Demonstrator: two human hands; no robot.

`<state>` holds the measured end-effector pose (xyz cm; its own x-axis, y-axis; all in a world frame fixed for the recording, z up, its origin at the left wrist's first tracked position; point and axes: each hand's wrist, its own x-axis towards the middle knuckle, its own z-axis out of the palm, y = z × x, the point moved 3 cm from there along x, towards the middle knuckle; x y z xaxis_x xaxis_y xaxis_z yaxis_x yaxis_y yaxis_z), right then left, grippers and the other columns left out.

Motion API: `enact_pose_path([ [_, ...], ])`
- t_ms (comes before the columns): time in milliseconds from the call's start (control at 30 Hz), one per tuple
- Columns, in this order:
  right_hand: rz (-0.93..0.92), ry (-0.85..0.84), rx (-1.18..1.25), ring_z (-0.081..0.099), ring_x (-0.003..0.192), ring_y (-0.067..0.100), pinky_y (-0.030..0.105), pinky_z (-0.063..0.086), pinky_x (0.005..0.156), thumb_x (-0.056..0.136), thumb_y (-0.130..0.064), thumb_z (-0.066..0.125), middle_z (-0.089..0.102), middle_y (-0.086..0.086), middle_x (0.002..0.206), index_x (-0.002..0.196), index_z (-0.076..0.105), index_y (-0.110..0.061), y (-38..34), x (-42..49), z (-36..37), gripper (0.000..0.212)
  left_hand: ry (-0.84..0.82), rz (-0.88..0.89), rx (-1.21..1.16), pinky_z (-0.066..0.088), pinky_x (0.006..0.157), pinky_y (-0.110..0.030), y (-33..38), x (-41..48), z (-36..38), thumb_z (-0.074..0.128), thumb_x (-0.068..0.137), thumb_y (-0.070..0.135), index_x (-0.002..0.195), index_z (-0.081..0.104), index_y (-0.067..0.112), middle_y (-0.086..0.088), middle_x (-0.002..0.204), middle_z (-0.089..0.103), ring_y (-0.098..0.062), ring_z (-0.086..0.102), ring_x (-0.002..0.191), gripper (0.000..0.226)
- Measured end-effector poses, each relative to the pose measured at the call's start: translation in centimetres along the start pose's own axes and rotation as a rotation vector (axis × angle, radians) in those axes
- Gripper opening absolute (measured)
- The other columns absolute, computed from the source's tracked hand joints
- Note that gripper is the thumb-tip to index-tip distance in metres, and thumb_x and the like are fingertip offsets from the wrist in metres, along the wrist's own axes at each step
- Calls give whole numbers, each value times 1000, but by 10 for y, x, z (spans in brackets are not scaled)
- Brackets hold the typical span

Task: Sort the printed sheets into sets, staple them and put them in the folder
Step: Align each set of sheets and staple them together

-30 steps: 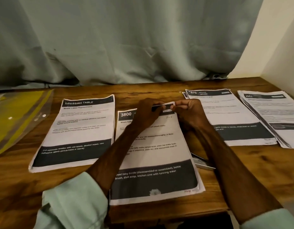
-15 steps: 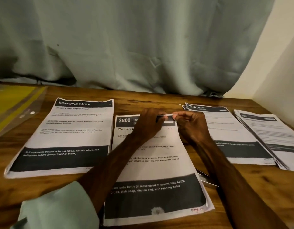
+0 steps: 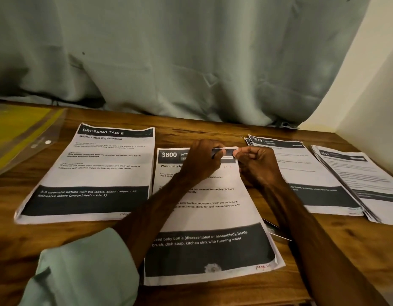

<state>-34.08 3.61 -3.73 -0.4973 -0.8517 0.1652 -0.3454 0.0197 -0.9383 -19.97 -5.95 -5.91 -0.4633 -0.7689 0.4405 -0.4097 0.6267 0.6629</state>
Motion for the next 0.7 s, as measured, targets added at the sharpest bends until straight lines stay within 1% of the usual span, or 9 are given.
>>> enact_pose_path([
  [67, 15, -17, 7, 64, 51, 5, 18, 49, 46, 93, -19, 72, 71, -7, 62, 97, 76, -10, 0, 0, 0, 10, -5, 15, -2, 37, 101, -32, 2, 0, -1, 62, 99, 27, 116, 73, 12, -8, 117, 72, -23, 60, 108, 25],
  [167, 44, -35, 22, 70, 57, 9, 19, 52, 48, 94, -19, 70, 75, -3, 71, 97, 75, -13, 1, 2, 1, 8, -19, 27, 20, 43, 102, -38, 1, 0, 0, 61, 99, 27, 110, 74, 13, -6, 111, 74, -23, 63, 102, 23],
  [233, 69, -54, 35, 73, 64, 11, 20, 55, 52, 96, -17, 68, 77, -3, 75, 97, 75, -13, 1, 2, 1, 8, -30, 28, 22, 49, 99, -44, 1, 0, 0, 58, 97, 32, 108, 74, 15, -5, 107, 74, -23, 63, 98, 26],
  [300, 88, -68, 50, 76, 72, 15, 24, 59, 58, 96, -16, 67, 78, -1, 80, 98, 75, -12, 3, 4, 0, 9, -37, 17, 29, 52, 95, -46, 1, 0, 0, 53, 94, 40, 107, 74, 17, -4, 106, 74, -23, 64, 97, 33],
  [433, 78, -60, 51, 75, 72, 13, 21, 56, 58, 96, -14, 67, 77, -3, 78, 95, 76, -13, 4, 4, -1, 9, -29, 13, 53, 52, 96, -44, -2, 1, 2, 49, 93, 46, 109, 74, 18, -2, 108, 74, -21, 65, 98, 41],
  [500, 63, -50, 46, 75, 73, 13, 21, 56, 59, 95, -14, 68, 77, -3, 79, 94, 76, -14, 3, 4, -1, 9, -21, 32, 44, 48, 100, -40, 0, 1, 1, 54, 96, 41, 109, 74, 17, -3, 108, 74, -21, 65, 98, 35],
  [600, 46, -36, 70, 76, 77, 19, 22, 58, 61, 95, -14, 68, 78, 0, 82, 98, 76, -11, 3, 4, -1, 10, 39, 72, 16, 45, 99, -37, 2, 1, -3, 62, 97, 30, 106, 75, 15, -3, 105, 75, -20, 65, 97, 21],
  [633, 42, -27, 70, 75, 78, 21, 25, 60, 61, 95, -14, 68, 78, 0, 82, 98, 76, -11, 2, 5, -1, 10, 56, 85, 8, 44, 98, -34, 3, 1, -4, 63, 97, 28, 106, 75, 15, -2, 105, 75, -19, 65, 97, 19],
  [700, 36, -9, 44, 74, 79, 26, 36, 64, 68, 95, -18, 68, 77, -1, 81, 96, 77, -15, 3, 4, 0, 9, 85, 103, -1, 37, 97, -28, 5, -1, -6, 64, 97, 26, 106, 75, 14, -3, 105, 75, -17, 64, 98, 18],
])
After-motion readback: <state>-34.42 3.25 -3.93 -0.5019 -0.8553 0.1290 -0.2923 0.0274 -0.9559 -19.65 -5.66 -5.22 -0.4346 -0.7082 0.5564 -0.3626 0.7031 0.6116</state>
